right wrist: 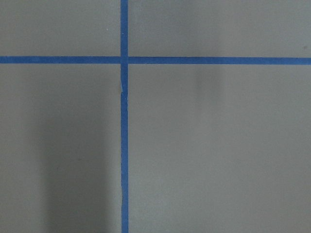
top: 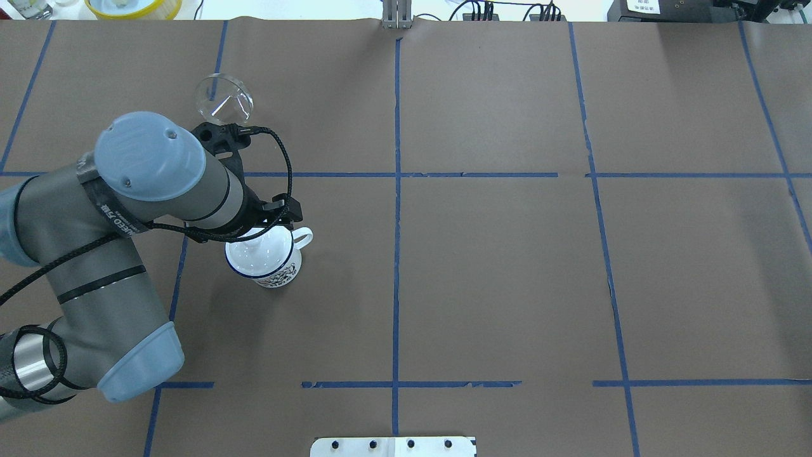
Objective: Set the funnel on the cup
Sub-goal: 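Move the left gripper over the white mug and lower onto its lid knob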
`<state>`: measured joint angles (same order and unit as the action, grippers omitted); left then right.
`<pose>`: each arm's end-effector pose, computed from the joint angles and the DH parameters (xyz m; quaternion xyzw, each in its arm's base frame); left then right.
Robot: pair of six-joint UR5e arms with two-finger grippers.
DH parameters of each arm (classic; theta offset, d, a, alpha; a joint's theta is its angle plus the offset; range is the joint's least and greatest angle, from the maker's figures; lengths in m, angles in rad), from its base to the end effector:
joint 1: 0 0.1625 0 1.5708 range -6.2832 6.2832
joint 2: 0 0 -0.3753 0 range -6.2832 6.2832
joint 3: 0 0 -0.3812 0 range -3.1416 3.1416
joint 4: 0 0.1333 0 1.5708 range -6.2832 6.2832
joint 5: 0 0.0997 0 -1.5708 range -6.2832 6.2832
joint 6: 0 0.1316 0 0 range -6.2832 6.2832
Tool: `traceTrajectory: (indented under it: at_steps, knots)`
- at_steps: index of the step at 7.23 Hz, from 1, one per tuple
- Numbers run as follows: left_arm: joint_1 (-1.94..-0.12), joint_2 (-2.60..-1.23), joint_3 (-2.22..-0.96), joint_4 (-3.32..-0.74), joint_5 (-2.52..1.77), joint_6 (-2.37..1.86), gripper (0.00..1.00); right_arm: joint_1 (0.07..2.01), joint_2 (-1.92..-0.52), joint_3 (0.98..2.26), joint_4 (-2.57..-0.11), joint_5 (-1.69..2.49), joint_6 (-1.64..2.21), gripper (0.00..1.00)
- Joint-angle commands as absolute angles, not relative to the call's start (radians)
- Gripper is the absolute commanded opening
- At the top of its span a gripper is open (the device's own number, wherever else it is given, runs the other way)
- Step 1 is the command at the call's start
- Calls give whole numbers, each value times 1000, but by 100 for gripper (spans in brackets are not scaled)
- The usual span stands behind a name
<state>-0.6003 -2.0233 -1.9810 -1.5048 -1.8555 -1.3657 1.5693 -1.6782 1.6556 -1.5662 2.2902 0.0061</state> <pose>0.4176 -0.4026 0.2275 0.0302 0.4045 -0.1252 0.9054 0.0459 -0.4388 0.6450 -0.0098 -0.3519 0.0053 0.9360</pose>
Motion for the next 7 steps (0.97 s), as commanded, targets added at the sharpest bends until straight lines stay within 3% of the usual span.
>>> traceTrajectory:
  at_steps: [1,7]
  knots:
    - [-600,-2005,-1986,-1520,-1855,-1359,100,1569,-1678,1657,-1566,2290,6,100]
    - [-597,-1999,-1976,-1520,-1855,-1359,100,1569,-1678,1657,-1566,2290,6,100]
